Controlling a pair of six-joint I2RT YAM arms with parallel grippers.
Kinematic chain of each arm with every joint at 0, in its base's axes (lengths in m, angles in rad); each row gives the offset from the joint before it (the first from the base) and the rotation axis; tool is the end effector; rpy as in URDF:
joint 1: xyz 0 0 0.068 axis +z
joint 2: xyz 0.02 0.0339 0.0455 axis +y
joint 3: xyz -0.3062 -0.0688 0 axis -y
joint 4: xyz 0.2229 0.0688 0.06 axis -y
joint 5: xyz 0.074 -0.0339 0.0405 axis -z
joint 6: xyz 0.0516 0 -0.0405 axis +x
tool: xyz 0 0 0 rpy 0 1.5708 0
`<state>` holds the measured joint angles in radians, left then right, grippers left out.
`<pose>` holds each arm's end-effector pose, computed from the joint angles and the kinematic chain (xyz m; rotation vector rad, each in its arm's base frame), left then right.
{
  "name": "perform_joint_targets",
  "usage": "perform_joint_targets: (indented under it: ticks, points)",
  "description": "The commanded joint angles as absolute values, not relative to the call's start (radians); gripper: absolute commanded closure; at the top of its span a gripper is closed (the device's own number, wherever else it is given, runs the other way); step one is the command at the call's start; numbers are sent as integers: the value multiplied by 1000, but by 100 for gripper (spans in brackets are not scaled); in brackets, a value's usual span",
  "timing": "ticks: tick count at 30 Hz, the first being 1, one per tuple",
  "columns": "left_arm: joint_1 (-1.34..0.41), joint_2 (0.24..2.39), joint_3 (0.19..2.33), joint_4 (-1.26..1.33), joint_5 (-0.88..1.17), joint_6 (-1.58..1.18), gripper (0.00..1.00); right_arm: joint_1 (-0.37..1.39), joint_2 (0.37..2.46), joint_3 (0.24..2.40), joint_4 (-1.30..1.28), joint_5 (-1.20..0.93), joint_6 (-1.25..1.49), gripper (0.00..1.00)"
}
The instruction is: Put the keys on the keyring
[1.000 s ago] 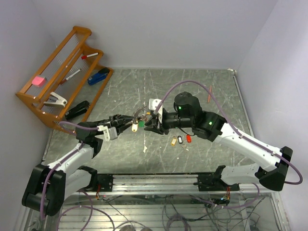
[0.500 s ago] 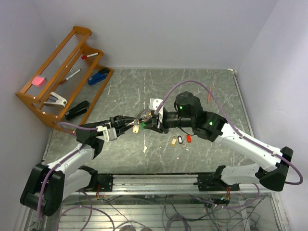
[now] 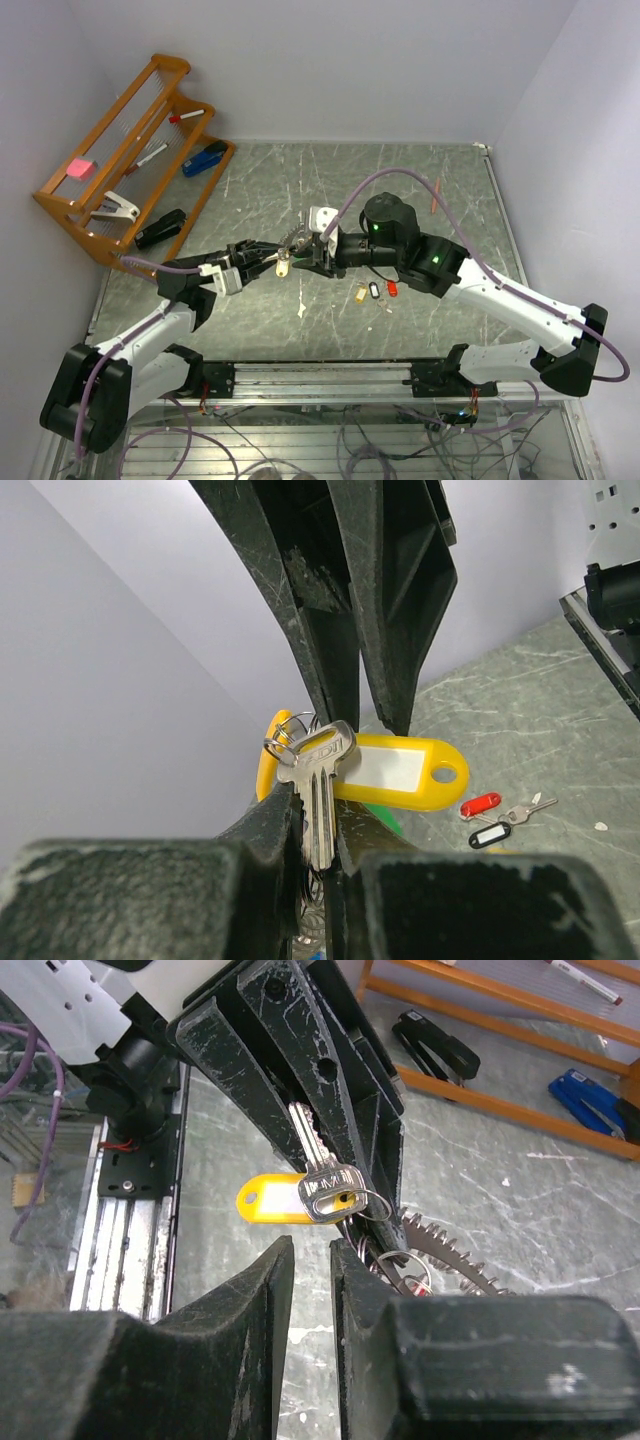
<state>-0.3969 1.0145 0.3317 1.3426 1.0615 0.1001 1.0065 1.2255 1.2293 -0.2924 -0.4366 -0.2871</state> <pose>0.1186 -0.0985 0.3402 1.1743 0.5629 -0.7362 0.1178 0.2270 0.4281 -1.3992 1.3297 0.8956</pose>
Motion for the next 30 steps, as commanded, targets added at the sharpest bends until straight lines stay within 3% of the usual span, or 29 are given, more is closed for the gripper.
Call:
perform_joint_targets:
  ticks: [1, 30]
  points:
    - [-413, 992, 341, 1408, 1047, 124, 93, 1017, 1225, 1210, -241, -409, -297, 78]
    - [-423, 960, 334, 1331, 1076, 180, 93, 1024, 1185, 1212, -219, -318, -312, 67]
